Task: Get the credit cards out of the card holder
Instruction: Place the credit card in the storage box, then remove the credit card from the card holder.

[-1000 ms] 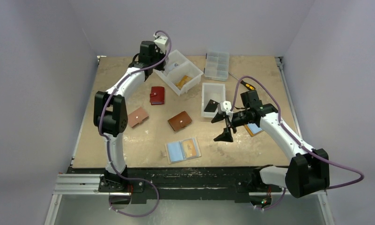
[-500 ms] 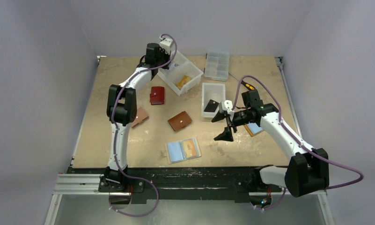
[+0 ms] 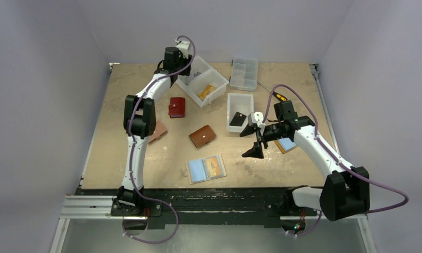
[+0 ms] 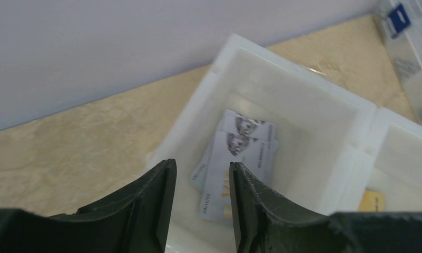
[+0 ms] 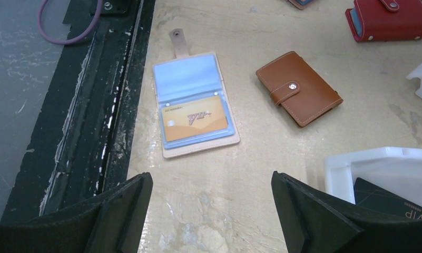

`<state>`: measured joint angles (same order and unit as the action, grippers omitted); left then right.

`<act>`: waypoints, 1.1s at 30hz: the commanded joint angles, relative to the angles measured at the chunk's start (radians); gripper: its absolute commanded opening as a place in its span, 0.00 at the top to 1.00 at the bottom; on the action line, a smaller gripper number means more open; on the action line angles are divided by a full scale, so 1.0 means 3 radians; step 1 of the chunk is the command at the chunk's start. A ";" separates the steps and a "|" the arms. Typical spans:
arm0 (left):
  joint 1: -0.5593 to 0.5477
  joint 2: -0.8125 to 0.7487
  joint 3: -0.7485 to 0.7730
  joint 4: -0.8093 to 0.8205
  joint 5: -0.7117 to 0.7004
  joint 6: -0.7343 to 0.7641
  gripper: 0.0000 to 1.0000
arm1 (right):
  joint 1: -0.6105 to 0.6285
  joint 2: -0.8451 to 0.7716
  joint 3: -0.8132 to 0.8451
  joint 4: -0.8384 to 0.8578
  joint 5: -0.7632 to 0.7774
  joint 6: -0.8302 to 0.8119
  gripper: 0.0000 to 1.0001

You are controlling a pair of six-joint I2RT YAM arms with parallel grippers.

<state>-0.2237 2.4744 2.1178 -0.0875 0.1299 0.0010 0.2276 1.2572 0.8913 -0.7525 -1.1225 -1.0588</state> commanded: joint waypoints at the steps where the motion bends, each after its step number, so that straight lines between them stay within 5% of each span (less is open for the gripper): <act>1: 0.0025 -0.0287 0.0293 -0.0043 -0.0767 -0.0161 0.52 | -0.0022 -0.0074 0.0006 -0.0057 -0.0148 -0.0060 0.07; 7: 0.0025 -0.1004 -0.0073 -0.0056 -0.0895 -0.0404 0.46 | -0.0023 -0.0075 0.0005 -0.0068 -0.0150 -0.0082 0.07; 13: 0.0158 -0.2440 -0.1911 0.0607 -0.0686 -0.1410 0.02 | -0.0020 -0.0067 -0.0034 -0.0133 -0.0229 -0.0252 0.07; 16: 0.0394 -0.3149 -0.2889 0.1039 0.0118 -0.2123 0.01 | -0.0011 -0.0014 -0.0018 -0.0257 -0.0190 -0.0422 0.07; 22: 0.0443 -0.3888 -0.4039 0.0638 0.0848 -0.2711 0.03 | 0.0196 0.0284 0.0083 -0.0700 -0.0015 -0.0984 0.17; 25: 0.0346 -0.4314 -0.4548 0.0602 0.0962 -0.2935 0.04 | 0.0508 0.0387 0.0075 -0.0614 0.0183 -0.0944 0.29; 30: -0.0159 -0.4916 -0.4982 0.0203 0.0733 -0.3090 0.13 | 0.1003 0.0359 0.0000 0.0191 0.0710 -0.0110 0.46; 33: -0.0455 -0.5179 -0.5326 0.0226 0.0628 -0.3443 0.22 | 0.1165 0.0515 0.0085 0.0329 0.0888 0.0105 0.70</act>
<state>-0.2680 1.0313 0.5980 -0.0360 0.3347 -0.8898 0.5308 1.3872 0.8913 -0.7803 -0.9646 -1.1671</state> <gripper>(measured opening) 0.827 0.423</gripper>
